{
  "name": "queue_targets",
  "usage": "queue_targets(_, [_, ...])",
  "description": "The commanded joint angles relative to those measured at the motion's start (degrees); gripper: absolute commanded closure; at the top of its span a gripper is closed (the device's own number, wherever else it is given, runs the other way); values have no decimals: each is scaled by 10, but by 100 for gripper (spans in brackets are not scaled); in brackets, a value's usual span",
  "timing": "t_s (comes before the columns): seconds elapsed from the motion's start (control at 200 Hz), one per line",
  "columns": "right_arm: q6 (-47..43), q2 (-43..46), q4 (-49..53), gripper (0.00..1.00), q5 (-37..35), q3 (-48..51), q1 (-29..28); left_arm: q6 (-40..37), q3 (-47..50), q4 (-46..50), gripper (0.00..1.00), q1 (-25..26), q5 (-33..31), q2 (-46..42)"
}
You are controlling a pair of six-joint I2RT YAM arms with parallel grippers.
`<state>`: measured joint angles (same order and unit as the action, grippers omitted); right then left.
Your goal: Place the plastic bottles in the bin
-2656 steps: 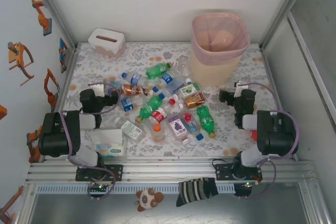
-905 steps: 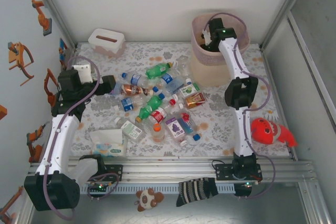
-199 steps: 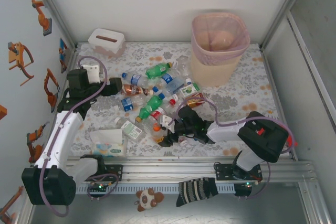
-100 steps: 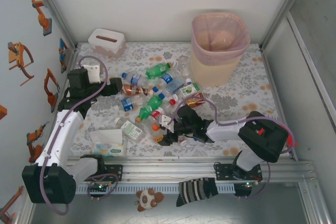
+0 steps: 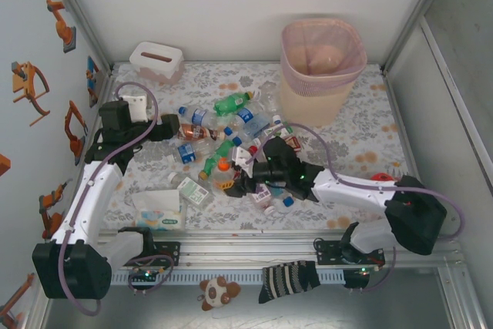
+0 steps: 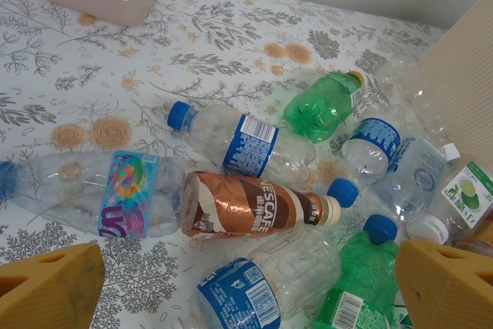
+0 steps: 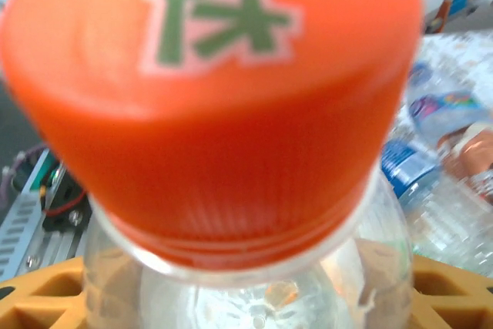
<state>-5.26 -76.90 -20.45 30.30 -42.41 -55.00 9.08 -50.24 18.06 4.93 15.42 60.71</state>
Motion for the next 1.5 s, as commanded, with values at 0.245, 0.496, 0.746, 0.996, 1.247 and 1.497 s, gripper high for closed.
queue_targets(0.245, [59,68,244,39,-166,-186,24,-11,-3,5,4,4,7,-17])
queue_targets(0.496, [65,52,393,42,-220,-332,93,-11,-3,5,4,4,7,-23])
queue_targets(0.746, [67,29,468,42,-297,-435,195,-10,-3,4,4,4,11,-29])
queue_targets(0.996, [94,-30,491,42,-270,-538,326,-10,-3,4,4,4,13,-38])
queue_targets(1.247, [118,-163,587,41,-283,-701,401,-12,-2,11,4,4,0,-51])
queue_targets(1.497, [106,-297,675,42,-293,-840,437,-8,-2,10,4,4,9,-51])
